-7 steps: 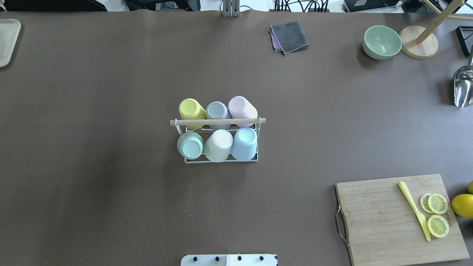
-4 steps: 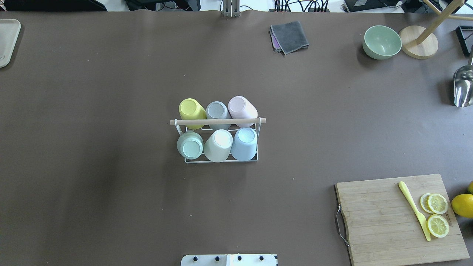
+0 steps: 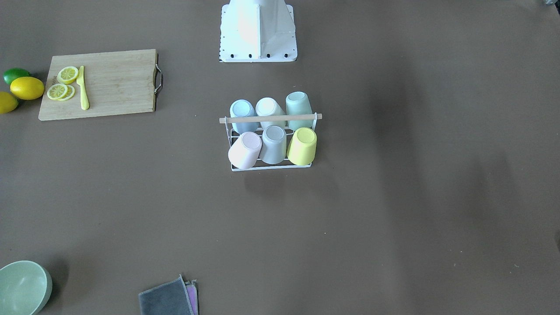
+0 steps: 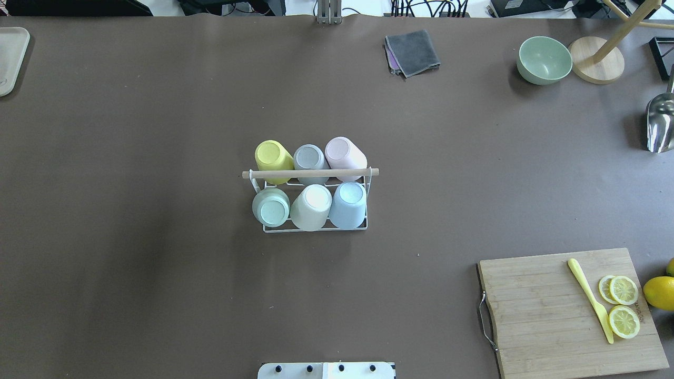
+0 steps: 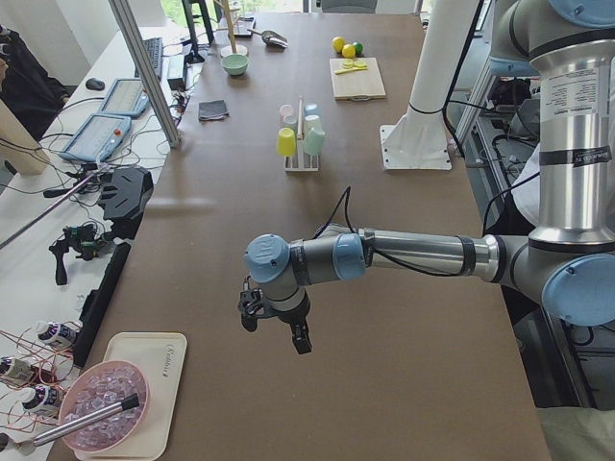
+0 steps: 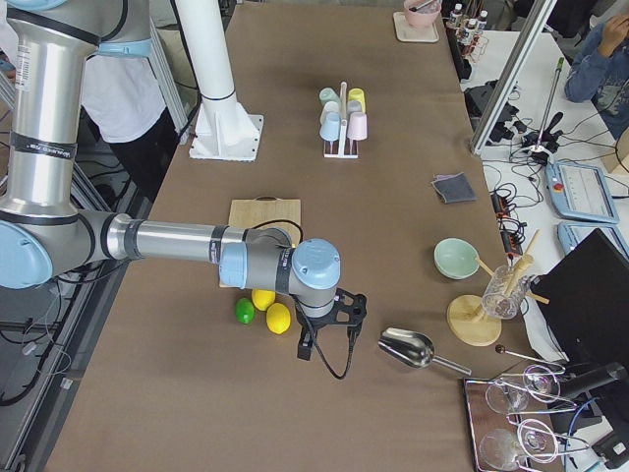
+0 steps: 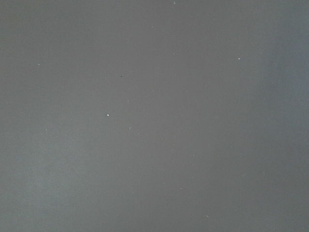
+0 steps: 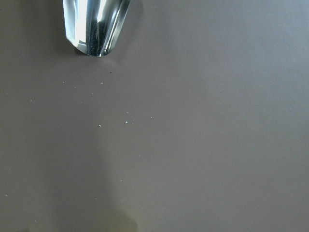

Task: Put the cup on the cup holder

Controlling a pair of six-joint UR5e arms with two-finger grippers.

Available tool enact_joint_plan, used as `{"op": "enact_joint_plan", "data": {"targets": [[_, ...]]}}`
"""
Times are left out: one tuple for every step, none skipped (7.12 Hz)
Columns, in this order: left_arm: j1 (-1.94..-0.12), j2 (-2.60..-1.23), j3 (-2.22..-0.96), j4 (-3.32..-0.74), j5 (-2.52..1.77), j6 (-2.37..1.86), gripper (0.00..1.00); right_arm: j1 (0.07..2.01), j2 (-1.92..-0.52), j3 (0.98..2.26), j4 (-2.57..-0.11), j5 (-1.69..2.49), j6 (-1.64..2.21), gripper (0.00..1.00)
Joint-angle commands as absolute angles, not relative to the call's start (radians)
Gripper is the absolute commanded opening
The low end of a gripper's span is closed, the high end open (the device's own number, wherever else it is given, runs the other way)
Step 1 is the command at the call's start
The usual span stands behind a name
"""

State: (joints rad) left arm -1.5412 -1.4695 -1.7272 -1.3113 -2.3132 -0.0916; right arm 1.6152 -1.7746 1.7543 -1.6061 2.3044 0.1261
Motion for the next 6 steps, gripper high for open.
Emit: {"op": "enact_joint_plan", "data": {"targets": [[-1.542,-1.468,-1.727,-1.312,-2.313,-0.092,0.98,1.615,-1.77,1.753,-1.606,2.306,0.127,1.0],[-1.542,-1.47,-1.729,-1.312,-2.313,-0.091,0.98,1.615,-1.77,1.755,-1.606,2.304,0.126,1.0],[-1.542,-1.468,-1.732,-1.312,-2.313,-0.091,0.98,1.615,-1.77,1.755,-1.606,2.304,0.127,1.0],[-1.542,-1.468,-1.729,-1.312,-2.313,-0.091,0.98,1.615,-1.77,1.755,-1.606,2.306,0.126,1.0],[-1.542,-1.468,-1.73,-1.316,-2.312,-0.091,0.98,1.615,-1.77,1.755,-1.606,2.306,0.127,1.0],[-1.54,-1.471,-1.73,-1.348,-2.31,-0.091,0.98,1.615,-1.77,1.755,-1.606,2.306,0.127,1.0]]}}
